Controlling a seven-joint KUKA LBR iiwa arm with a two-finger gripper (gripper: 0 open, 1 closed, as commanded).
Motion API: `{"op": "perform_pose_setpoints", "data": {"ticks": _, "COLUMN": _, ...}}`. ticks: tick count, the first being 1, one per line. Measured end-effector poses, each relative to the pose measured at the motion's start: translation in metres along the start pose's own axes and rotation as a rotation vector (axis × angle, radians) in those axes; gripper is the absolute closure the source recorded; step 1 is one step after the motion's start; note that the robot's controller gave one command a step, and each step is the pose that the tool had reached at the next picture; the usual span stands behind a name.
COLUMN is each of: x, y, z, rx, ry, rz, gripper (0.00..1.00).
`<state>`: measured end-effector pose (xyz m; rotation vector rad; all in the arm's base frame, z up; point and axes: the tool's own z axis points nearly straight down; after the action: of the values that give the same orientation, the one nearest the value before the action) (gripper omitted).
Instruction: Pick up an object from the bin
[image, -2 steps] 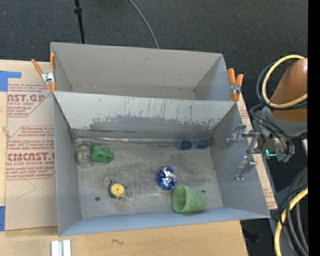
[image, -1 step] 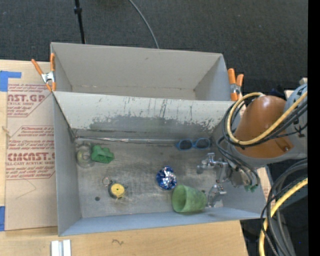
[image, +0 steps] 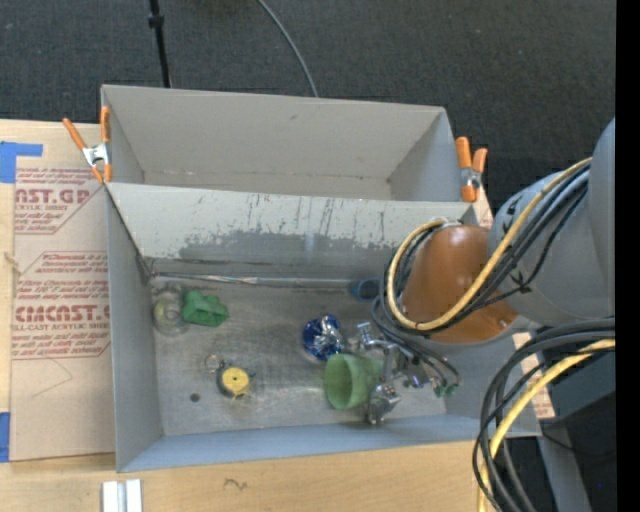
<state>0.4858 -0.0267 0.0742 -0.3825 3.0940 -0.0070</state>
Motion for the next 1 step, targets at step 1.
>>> {"op": "perform_pose_setpoints", "data": {"ticks": 1, "x": 0.0006, "y": -0.0003, "z": -0.0008, "rx": 0.000, "ry": 0.002, "rz": 0.002, "gripper": 1.00}}
